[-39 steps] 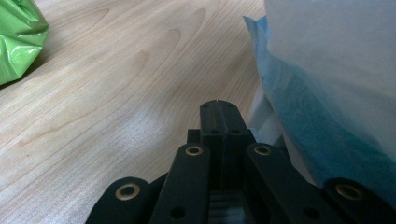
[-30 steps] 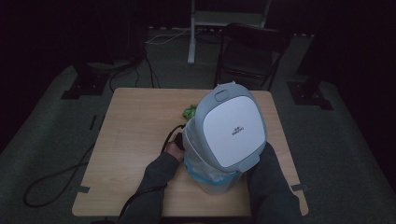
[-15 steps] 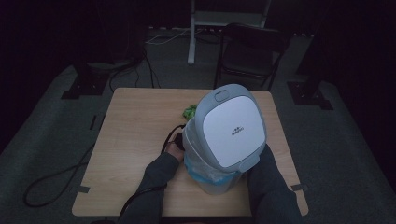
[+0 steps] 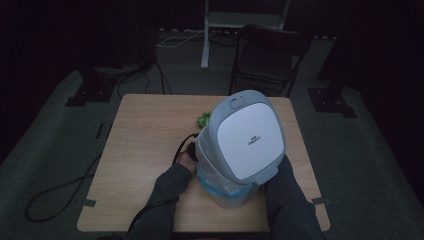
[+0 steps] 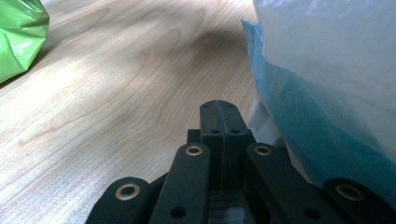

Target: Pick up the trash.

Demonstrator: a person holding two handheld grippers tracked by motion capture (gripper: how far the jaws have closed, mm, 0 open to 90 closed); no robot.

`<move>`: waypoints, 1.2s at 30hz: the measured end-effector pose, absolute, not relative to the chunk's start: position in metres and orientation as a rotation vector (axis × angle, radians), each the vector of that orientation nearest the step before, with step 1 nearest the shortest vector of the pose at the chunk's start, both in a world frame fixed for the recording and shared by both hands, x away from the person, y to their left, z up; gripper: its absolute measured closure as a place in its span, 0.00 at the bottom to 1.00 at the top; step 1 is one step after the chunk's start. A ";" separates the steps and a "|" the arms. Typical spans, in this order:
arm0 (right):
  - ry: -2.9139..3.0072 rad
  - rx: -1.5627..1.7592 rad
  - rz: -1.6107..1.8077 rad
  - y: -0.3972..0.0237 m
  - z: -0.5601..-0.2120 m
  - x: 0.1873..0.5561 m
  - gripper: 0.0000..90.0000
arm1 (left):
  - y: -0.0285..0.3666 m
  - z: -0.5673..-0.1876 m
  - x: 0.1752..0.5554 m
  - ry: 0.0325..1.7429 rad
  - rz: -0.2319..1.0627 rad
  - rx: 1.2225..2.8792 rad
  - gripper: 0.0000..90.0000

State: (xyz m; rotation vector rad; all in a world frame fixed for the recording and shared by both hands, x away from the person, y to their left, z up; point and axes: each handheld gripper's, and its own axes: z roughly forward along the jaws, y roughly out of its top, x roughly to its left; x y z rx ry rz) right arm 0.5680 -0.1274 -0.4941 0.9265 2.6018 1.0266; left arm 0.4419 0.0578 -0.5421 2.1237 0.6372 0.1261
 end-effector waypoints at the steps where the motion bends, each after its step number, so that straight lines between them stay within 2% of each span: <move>1: 2.602 0.928 1.025 -0.128 -0.494 0.568 0.74 | 0.058 -0.542 0.442 0.637 0.126 2.124 1.00; 8: 2.598 0.917 1.029 -0.129 -0.492 0.568 0.90 | 0.058 -0.542 0.442 0.636 0.127 2.124 1.00; 10: 2.600 0.917 1.031 -0.130 -0.492 0.568 0.90 | 0.058 -0.542 0.442 0.636 0.127 2.124 1.00; 11: 2.600 0.917 1.035 -0.130 -0.492 0.568 0.89 | 0.058 -0.542 0.442 0.636 0.127 2.124 1.00; 13: 2.592 0.915 1.050 -0.129 -0.491 0.568 0.75 | 0.058 -0.542 0.442 0.636 0.127 2.124 1.00; 15: 2.583 0.914 1.068 -0.128 -0.490 0.568 0.68 | 0.058 -0.542 0.442 0.636 0.127 2.124 1.00; 23: 2.556 0.919 1.105 -0.129 -0.492 0.573 0.59 | 0.058 -0.542 0.442 0.636 0.128 2.122 1.00; 28: 2.565 0.905 1.098 -0.128 -0.495 0.574 0.70 | 0.058 -0.542 0.442 0.636 0.129 2.123 1.00; 36: 2.576 0.892 1.065 -0.129 -0.494 0.574 0.95 | 0.058 -0.542 0.442 0.636 0.129 2.123 1.00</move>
